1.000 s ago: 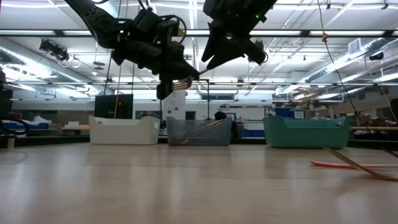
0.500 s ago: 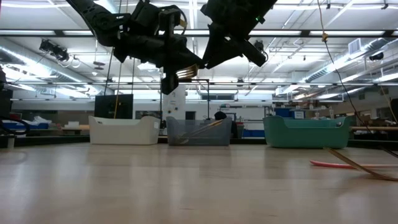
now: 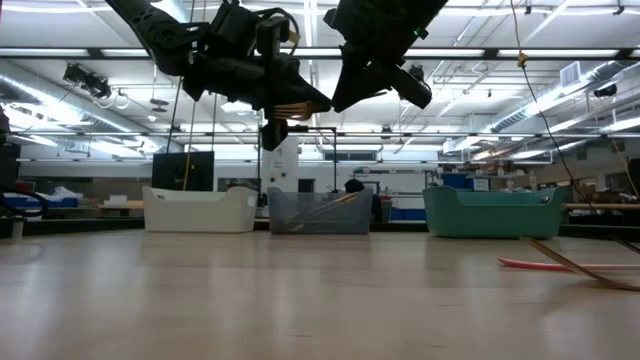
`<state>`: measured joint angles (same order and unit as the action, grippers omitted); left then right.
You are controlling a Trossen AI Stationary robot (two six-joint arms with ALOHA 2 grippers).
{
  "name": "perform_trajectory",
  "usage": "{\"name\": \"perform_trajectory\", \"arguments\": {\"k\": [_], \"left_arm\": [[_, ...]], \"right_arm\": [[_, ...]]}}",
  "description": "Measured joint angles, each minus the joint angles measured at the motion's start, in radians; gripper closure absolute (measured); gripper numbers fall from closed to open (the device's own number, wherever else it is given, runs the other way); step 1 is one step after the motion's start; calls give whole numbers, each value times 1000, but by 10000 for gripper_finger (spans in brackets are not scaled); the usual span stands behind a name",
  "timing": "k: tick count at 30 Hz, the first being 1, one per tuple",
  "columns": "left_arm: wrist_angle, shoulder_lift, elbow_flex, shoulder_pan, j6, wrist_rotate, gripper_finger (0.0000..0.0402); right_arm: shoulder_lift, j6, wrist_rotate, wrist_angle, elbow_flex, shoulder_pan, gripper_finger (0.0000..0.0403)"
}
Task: Sort silverware by color (type)
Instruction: Put the gold fork into the black bin
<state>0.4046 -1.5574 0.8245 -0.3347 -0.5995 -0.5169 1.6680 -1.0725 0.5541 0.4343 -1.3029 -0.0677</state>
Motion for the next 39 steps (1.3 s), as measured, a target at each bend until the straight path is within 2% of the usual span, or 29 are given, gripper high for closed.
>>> {"name": "perform_trajectory", "arguments": {"k": [8, 18, 24, 31, 35, 39], "left_arm": [[15, 2, 0, -16, 132, 7, 292], [-116, 68, 2, -60, 342, 27, 261], [-286, 141, 1, -37, 471, 197, 260], [-468, 226, 2, 58, 579, 402, 260], [-592, 280, 2, 114, 588, 498, 260], [-727, 294, 0, 171, 581, 603, 260]], "right_arm": [[1, 7, -5, -8, 0, 1, 375], [1, 44, -13, 39, 0, 0, 375], [1, 52, -44, 43, 0, 4, 375], [1, 71, -84, 48, 26, 43, 375], [1, 74, -90, 48, 37, 78, 374], [1, 75, -157, 44, 37, 121, 374]]}}
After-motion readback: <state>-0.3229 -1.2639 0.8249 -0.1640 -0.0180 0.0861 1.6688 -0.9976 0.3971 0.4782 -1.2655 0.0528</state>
